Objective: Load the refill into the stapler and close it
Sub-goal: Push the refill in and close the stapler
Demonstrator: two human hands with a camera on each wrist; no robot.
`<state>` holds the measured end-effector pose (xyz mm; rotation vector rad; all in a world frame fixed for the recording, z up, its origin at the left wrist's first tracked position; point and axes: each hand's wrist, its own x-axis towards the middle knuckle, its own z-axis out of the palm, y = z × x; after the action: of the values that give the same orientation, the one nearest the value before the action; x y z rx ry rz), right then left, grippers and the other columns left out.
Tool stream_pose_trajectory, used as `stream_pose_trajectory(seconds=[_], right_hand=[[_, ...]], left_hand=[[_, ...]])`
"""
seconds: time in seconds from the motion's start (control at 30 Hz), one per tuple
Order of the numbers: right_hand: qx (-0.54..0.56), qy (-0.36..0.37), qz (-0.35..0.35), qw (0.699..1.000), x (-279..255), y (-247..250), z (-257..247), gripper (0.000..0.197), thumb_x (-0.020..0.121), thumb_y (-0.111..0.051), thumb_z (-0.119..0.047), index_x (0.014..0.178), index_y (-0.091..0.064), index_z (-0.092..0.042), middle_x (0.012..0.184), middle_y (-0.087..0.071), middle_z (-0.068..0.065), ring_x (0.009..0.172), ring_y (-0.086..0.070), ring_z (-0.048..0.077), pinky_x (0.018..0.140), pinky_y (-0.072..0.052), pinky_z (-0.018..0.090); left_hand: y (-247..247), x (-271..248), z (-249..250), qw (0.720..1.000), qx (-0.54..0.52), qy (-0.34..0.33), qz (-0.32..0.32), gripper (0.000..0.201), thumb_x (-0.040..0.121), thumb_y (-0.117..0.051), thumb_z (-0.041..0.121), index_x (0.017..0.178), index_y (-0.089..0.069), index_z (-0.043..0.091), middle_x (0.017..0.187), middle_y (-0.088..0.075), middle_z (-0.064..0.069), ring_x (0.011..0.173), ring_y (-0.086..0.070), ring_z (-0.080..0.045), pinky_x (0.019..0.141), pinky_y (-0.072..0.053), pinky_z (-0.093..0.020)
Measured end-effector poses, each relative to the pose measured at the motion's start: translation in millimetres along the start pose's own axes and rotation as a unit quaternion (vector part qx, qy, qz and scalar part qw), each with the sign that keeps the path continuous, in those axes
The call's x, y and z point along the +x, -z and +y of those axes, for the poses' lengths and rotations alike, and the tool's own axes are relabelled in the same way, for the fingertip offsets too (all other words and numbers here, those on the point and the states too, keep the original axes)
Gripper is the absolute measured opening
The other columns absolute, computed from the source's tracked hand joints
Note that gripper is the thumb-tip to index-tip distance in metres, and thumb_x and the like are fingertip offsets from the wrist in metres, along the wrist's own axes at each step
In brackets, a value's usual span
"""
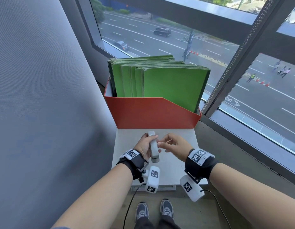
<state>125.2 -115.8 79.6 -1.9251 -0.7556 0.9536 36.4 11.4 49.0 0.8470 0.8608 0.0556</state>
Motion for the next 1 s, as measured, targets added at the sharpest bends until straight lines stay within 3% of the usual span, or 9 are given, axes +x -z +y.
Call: stream_pose_trajectory(seconds=[0.1, 0.17, 0.27, 0.4, 0.53, 0.83, 1.0], right_hand=[[0.049, -0.081, -0.044, 0.995, 3, -5, 11, 0.033, 0.081, -0.067, -0.042, 0.089, -0.059, -0.010, 0.087, -0.071, 0.005, 0.083, -0.069, 0.020, 0.087, -0.058, 0.044], [0.076, -0.107, -0.083, 0.988, 3, -10, 14, 0.026, 0.083, -0.068, -0.038, 0.085, -0.060, -0.013, 0.092, -0.069, 0.011, 0.084, -0.069, 0.023, 0.088, -0.057, 0.042], [0.138, -0.130, -0.115, 0.975, 2, -18, 17, 0.022, 0.083, -0.071, -0.026, 0.093, -0.064, -0.008, 0.096, -0.070, 0.017, 0.082, -0.068, 0.023, 0.088, -0.055, 0.039], [0.173, -0.133, -0.108, 0.970, 4, -24, 22, 0.019, 0.079, -0.075, -0.019, 0.092, -0.066, -0.007, 0.092, -0.071, 0.018, 0.082, -0.067, 0.027, 0.084, -0.056, 0.037], [0.176, -0.134, -0.093, 0.971, 5, -27, 27, 0.022, 0.077, -0.076, -0.017, 0.091, -0.065, -0.005, 0.091, -0.071, 0.018, 0.081, -0.067, 0.028, 0.077, -0.058, 0.032], [0.187, -0.139, -0.087, 0.969, 8, -33, 32, 0.025, 0.077, -0.076, -0.015, 0.095, -0.065, -0.002, 0.091, -0.070, 0.021, 0.077, -0.067, 0.028, 0.075, -0.057, 0.032], [0.181, -0.151, -0.071, 0.969, 13, -30, 35, 0.039, 0.077, -0.076, -0.019, 0.106, -0.064, 0.005, 0.086, -0.071, 0.016, 0.065, -0.066, 0.019, 0.075, -0.056, 0.032]], left_hand=[[1, 1, -1, 0.999, -0.016, -0.027, -0.004, 0.023, 0.085, -0.059, 0.012, 0.104, -0.046, 0.013, 0.072, -0.057, -0.010, 0.058, -0.058, -0.022, 0.059, -0.051, -0.032], [0, 1, 0, 0.999, -0.012, -0.041, -0.008, 0.020, 0.086, -0.059, 0.012, 0.103, -0.048, 0.015, 0.074, -0.060, -0.013, 0.067, -0.062, -0.024, 0.067, -0.053, -0.033], [0, 2, -2, 0.998, -0.011, -0.052, -0.020, 0.016, 0.086, -0.060, 0.009, 0.097, -0.051, 0.015, 0.079, -0.062, -0.014, 0.077, -0.065, -0.025, 0.072, -0.055, -0.035], [3, 0, -3, 0.998, -0.021, -0.052, -0.031, 0.024, 0.085, -0.060, 0.004, 0.104, -0.050, 0.014, 0.086, -0.065, -0.014, 0.082, -0.066, -0.026, 0.070, -0.057, -0.037], [6, -1, -5, 0.998, -0.023, -0.050, -0.035, 0.026, 0.085, -0.060, 0.001, 0.106, -0.051, 0.012, 0.092, -0.067, -0.016, 0.086, -0.067, -0.027, 0.076, -0.057, -0.037], [11, 3, -8, 0.999, -0.006, -0.048, -0.024, 0.026, 0.084, -0.062, 0.003, 0.107, -0.053, 0.013, 0.092, -0.068, -0.017, 0.084, -0.067, -0.028, 0.073, -0.057, -0.038], [14, 6, -2, 0.989, 0.126, -0.070, -0.008, 0.027, 0.086, -0.063, 0.021, 0.112, -0.057, 0.016, 0.100, -0.065, -0.012, 0.091, -0.062, -0.027, 0.090, -0.051, -0.041]])
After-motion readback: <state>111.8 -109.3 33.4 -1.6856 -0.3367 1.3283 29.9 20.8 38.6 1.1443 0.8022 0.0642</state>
